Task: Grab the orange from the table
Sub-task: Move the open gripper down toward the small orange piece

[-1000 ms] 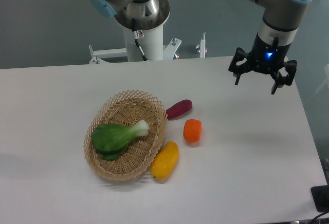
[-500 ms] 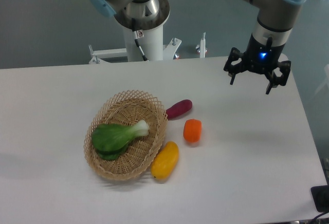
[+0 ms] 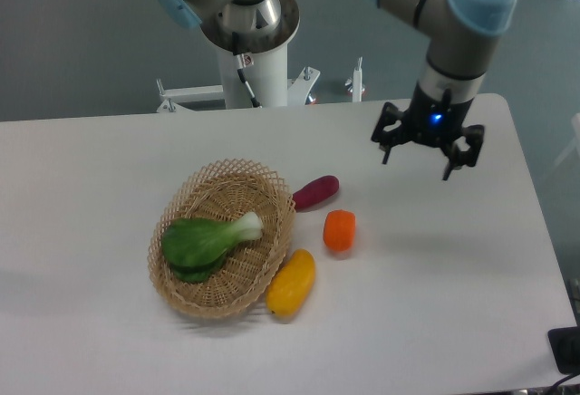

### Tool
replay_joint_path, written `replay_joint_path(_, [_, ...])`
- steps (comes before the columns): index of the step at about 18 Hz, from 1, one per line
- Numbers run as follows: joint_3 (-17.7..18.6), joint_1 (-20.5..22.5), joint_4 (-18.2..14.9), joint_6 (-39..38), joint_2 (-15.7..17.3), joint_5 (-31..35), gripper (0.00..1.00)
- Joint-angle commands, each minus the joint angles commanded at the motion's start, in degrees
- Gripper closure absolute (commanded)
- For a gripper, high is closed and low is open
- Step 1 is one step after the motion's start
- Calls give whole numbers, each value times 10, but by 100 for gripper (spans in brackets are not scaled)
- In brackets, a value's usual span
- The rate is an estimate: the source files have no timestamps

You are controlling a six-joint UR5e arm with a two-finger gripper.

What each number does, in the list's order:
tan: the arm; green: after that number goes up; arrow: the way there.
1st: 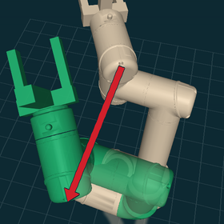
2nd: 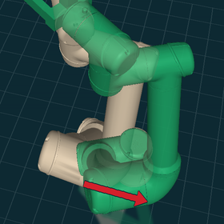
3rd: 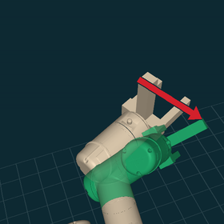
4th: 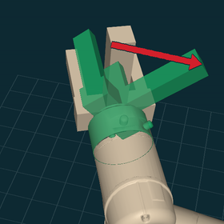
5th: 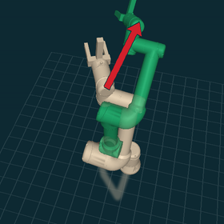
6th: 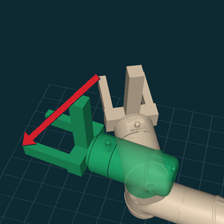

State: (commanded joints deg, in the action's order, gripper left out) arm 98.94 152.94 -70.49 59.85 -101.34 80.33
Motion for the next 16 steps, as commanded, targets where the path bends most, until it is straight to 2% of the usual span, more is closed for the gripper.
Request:
replay_joint_path(2, [19, -4, 10, -12, -7, 0, 0])
replay_joint_path(5, [47, -5, 77, -22, -20, 1, 0])
replay_joint_path(6, [53, -5, 90, -24, -25, 2, 0])
replay_joint_path(8, [65, -17, 133, -49, -42, 2, 0])
replay_joint_path(10, [67, -29, 161, -64, -66, 3, 0])
replay_joint_path(12, [65, -41, 176, -86, -83, 5, 0])
replay_joint_path(15, [65, -45, 181, -92, -93, 15, 0])
replay_joint_path(16, [65, -47, 193, -94, -101, 17, 0])
